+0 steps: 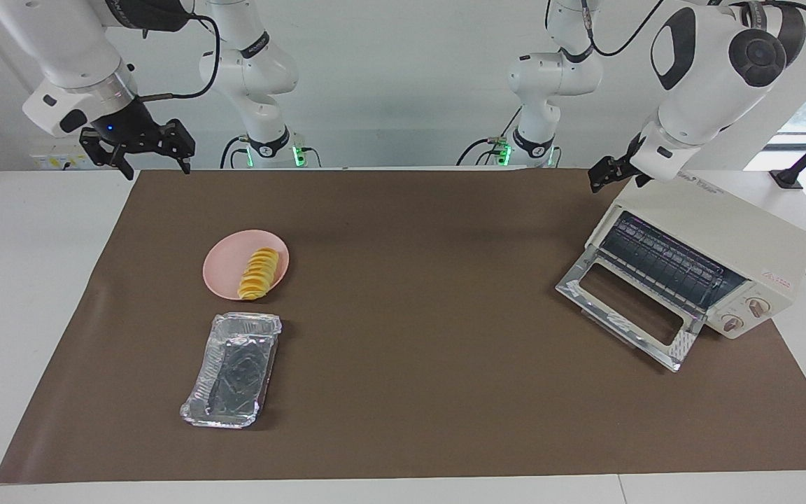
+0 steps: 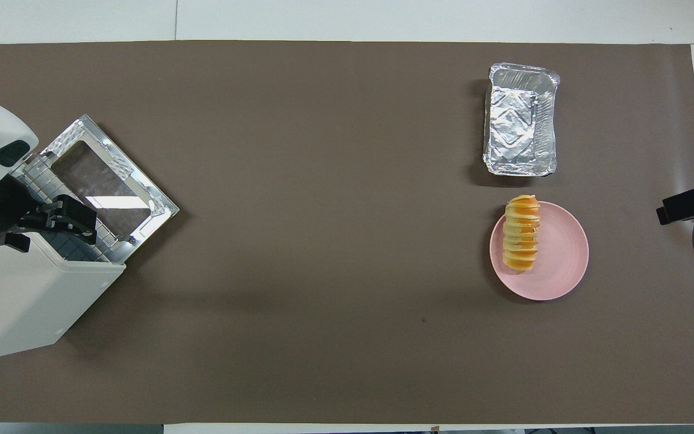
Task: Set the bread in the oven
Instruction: 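Move the right gripper toward the orange bread on the pink plate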
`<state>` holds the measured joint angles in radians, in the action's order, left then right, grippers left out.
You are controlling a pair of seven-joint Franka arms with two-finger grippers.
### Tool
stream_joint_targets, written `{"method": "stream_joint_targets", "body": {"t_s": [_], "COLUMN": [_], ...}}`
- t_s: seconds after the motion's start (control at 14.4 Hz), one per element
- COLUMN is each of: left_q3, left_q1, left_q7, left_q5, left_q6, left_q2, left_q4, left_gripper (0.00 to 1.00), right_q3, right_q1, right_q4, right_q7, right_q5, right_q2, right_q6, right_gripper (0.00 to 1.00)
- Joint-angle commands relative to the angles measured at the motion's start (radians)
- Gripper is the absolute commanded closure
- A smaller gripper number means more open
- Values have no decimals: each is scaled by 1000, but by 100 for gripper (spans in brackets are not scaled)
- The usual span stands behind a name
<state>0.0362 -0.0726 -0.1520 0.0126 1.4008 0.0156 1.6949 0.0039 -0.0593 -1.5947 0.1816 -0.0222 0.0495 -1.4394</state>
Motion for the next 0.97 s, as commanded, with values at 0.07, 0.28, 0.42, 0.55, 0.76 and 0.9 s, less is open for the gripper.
{"method": "stream_joint_targets", "body": {"t_s": [0.07,0.28,0.42,0.55,0.76,0.9], "left_q3": [-7,-9,-9,-7,-7,-7], "left_q1": [-7,-6,-6,-6,-6,-6], "left_q7": [-1,-1,-1,-1,-1,-1], "left_q5": [-2,-2,-2,-2,-2,-2], "left_q6": [15,15,15,15,15,15], "left_q2": [20,20,20,20,20,20], "left_q4": [16,16,16,16,16,16], "left_gripper": [0,0,0,0,0,0], "right_q3": [8,8,8,10,19,24], "right_q1": [-20,-17,-16,-5,16,18], "right_q4": [-1,-1,-33,-88,-296,-440], "right_q7": [21,21,24,24,10,-4], "right_q5": [8,4,2,2,4,11], "right_q2": [-2,-2,9,35,125,173], "right_q6": [-7,-12,-16,-44,-209,-324], "right_gripper": [0,0,0,0,0,0]}}
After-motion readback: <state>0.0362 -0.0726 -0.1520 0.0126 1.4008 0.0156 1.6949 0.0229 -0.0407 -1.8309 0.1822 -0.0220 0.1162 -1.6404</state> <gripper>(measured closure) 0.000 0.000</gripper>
